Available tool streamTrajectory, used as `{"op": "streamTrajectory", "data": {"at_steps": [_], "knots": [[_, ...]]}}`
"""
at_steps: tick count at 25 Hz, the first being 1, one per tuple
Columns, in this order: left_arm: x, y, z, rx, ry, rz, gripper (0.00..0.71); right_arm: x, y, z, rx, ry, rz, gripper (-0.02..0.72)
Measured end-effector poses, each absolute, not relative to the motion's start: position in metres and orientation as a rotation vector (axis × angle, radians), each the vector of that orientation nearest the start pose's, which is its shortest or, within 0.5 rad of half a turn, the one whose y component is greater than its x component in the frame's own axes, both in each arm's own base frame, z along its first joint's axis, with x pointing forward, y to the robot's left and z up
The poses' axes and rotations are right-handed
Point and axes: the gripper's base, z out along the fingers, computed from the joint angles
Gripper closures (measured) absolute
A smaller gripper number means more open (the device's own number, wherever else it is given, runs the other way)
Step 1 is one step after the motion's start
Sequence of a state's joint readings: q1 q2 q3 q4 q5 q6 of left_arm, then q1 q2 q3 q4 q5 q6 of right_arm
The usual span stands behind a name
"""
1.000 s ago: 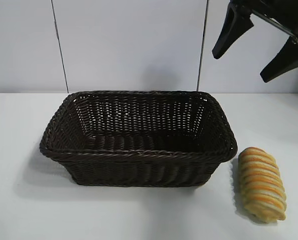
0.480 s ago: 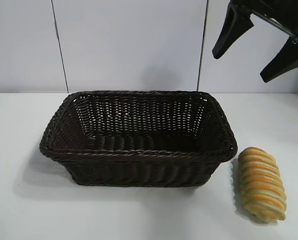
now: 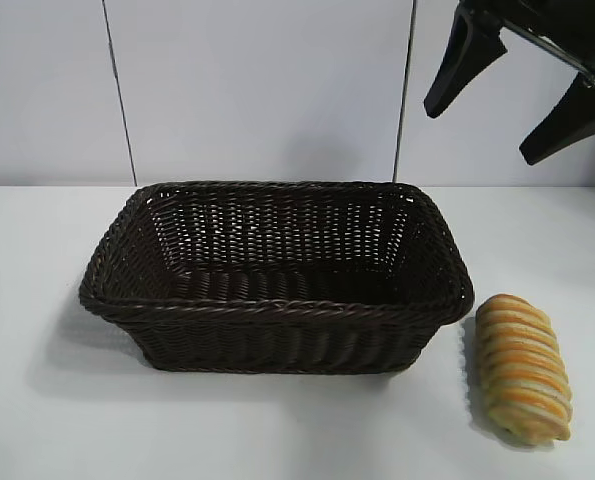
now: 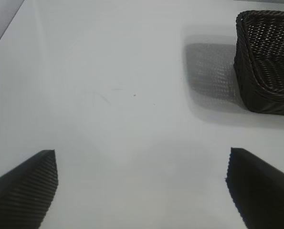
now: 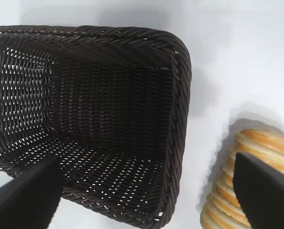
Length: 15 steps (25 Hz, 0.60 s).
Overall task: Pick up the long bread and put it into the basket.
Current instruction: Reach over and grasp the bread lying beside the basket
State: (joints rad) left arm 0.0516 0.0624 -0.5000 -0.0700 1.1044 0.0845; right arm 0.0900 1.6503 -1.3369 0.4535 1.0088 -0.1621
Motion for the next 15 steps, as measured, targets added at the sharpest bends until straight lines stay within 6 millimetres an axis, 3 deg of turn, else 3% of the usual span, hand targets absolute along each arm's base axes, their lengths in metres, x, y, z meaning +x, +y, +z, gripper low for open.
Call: {"op": "streamTrajectory", "data": {"at_steps": [10,15], "knots": [[-0.009,-0.006,0.274,0.106,2.071,-0.04,0.016,0.307,0.05,0.326,-0.146,2.713,0.371,0.008],[-0.009,-0.006,0.274,0.109,2.072,-0.042,0.016,0.294,0.042,0.334,-0.142,2.747,0.264,0.008]]}}
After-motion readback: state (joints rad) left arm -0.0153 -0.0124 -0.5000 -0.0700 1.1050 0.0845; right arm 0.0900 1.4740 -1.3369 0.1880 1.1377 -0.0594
